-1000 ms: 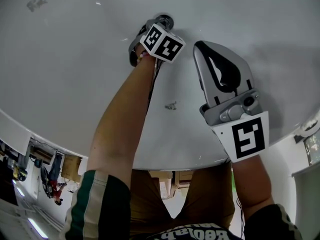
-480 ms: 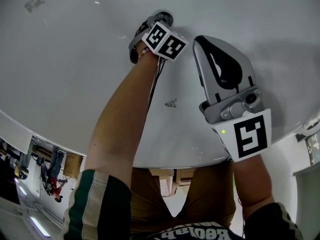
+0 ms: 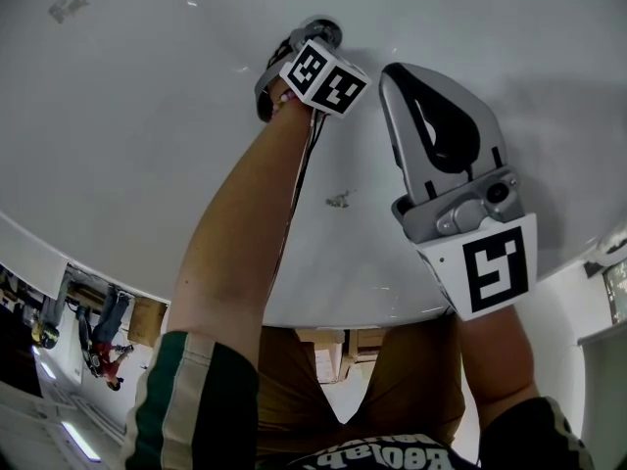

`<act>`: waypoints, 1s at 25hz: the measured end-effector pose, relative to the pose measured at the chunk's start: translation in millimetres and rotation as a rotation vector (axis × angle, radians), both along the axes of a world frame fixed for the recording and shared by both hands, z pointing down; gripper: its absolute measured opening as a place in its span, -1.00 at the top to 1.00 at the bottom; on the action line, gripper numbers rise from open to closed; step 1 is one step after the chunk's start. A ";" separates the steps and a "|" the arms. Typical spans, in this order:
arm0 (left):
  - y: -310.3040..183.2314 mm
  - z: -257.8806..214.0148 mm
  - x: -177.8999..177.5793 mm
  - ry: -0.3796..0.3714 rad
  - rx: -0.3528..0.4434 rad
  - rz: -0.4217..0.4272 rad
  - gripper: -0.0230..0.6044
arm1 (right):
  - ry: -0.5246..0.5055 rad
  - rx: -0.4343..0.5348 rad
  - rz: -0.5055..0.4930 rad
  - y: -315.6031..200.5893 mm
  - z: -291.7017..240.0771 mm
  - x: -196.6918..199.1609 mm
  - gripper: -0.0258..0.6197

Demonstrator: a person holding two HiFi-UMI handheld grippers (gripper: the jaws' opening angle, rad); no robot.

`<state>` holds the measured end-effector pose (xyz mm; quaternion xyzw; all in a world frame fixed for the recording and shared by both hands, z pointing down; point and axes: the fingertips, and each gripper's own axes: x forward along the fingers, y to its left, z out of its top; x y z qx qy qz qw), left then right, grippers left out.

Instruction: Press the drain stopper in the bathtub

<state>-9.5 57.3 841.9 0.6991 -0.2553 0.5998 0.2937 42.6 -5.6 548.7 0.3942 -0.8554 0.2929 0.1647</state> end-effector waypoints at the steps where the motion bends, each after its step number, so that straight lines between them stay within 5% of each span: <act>1: 0.7 0.0 -0.7 0.000 -0.001 -0.003 0.90 | 0.002 -0.001 0.006 0.1 0.2 0.6 0.88; 9: 1.1 -1.8 -2.8 0.008 -0.024 -0.053 0.90 | 0.000 0.009 0.017 -1.5 -0.8 1.2 0.88; 16: 3.2 -10.6 -4.8 0.034 0.068 -0.064 0.90 | 0.003 0.012 0.012 -2.2 -0.6 2.6 0.88; 25: 1.3 -11.8 -2.9 0.034 0.066 -0.130 0.90 | -0.005 0.013 0.001 -1.7 -2.2 0.2 0.88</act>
